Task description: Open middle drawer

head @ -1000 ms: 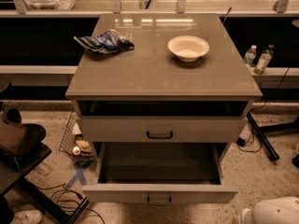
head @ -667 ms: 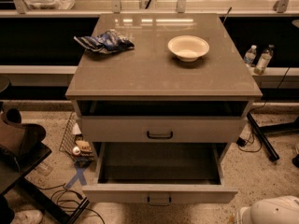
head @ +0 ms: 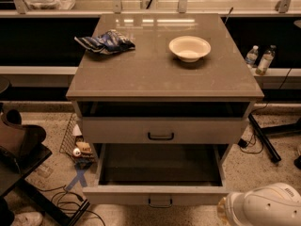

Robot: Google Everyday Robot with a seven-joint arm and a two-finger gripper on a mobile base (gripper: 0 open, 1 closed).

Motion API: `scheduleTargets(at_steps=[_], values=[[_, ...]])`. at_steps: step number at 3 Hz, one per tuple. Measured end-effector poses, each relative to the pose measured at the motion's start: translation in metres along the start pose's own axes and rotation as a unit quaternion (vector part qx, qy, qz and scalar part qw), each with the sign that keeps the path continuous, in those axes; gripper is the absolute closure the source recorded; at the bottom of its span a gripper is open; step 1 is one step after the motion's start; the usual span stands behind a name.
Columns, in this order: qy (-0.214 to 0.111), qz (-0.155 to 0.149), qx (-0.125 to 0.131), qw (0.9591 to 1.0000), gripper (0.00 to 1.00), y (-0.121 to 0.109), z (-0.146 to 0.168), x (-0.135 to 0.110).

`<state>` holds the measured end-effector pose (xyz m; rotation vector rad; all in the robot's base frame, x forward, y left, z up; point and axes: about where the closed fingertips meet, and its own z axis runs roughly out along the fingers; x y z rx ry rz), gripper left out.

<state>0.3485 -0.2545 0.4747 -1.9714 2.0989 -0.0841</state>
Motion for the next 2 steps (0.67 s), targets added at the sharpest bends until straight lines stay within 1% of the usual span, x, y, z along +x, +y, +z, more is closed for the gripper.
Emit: scheduleTargets(at_steps=[1,2], values=[[-0.012,-0.058,0.055,0.9967,1.00,-0.047,-0.022,-0.035],[-0.035,-0.108,0.096,0.9889,1.00,-0.092,-0.028,-0.077]])
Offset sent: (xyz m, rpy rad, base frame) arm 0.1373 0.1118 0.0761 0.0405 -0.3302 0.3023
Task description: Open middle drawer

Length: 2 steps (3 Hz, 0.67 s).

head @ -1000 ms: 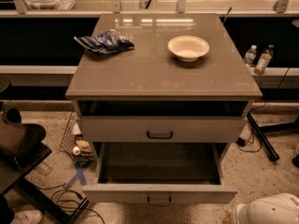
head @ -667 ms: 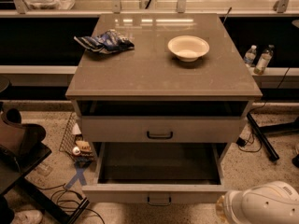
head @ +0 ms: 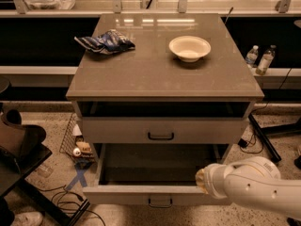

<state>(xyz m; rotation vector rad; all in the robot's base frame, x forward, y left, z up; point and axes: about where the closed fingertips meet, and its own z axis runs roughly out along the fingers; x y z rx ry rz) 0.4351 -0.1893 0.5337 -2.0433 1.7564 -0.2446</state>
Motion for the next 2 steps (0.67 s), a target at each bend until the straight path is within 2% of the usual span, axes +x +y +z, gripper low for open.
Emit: scheduleTargets(at_steps=[1,2], values=[[-0.017,-0.024,0.012,0.9995,1.00,-0.037,0.021,-0.021],[-0.025,-0.035,0.001,0.9991,1.00,-0.066,0.058,-0.038]])
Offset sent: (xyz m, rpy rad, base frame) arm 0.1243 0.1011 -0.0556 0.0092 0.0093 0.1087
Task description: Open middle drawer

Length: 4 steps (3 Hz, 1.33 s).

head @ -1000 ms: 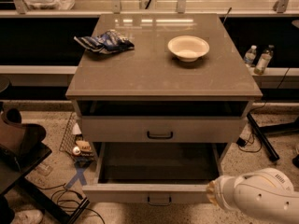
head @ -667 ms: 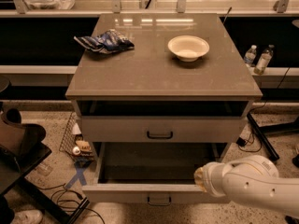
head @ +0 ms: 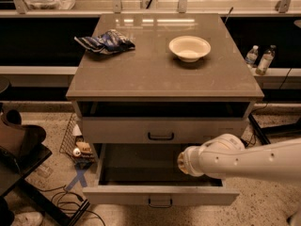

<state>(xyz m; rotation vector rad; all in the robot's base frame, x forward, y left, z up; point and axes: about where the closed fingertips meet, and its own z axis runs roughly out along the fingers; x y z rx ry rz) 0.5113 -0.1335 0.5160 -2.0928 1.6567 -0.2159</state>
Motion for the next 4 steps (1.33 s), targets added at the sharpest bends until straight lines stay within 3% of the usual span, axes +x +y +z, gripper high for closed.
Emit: scheduleTargets(at_steps=[1,2,4], values=[[-0.002,0.004,-0.027,0.9996,1.00,-0.011,0.054,-0.008],[-0.002,0.004,-0.025,0.9997,1.00,-0.012,0.051,-0.007],[-0.004,0.041,-0.107,0.9934,1.00,0.068,0.090,0.005]])
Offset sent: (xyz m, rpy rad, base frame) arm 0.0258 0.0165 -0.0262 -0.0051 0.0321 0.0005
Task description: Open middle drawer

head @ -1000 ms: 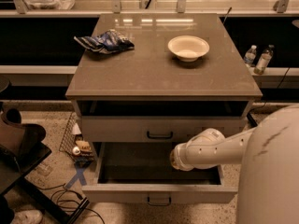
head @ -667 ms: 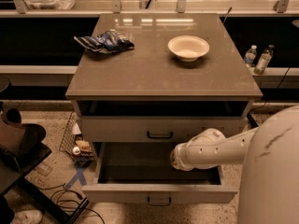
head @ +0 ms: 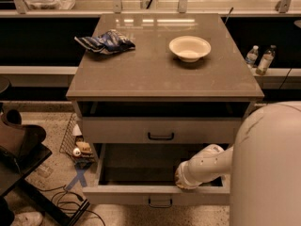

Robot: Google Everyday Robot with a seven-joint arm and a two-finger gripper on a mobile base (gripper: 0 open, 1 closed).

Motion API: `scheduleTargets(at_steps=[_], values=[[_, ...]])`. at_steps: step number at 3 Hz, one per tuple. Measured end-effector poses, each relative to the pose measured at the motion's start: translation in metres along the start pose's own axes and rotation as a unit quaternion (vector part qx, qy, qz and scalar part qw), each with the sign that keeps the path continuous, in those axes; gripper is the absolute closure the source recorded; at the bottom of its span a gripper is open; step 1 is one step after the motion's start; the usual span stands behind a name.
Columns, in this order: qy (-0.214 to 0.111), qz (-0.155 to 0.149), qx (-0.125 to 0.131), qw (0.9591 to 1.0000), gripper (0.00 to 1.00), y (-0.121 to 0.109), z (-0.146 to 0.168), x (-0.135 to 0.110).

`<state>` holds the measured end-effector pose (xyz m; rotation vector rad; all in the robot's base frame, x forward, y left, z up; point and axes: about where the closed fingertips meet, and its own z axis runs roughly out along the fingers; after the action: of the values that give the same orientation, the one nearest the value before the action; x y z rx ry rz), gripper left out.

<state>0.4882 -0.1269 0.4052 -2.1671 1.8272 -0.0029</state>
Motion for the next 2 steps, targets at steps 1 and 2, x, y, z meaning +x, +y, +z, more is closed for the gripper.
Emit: scheduleTargets(at_steps=[1,2], values=[[0.013,0.017,-0.021,0.9995,1.00,0.0266,-0.0029,0.0168],[0.013,0.017,-0.021,0.9995,1.00,0.0266,-0.0029,0.0168]])
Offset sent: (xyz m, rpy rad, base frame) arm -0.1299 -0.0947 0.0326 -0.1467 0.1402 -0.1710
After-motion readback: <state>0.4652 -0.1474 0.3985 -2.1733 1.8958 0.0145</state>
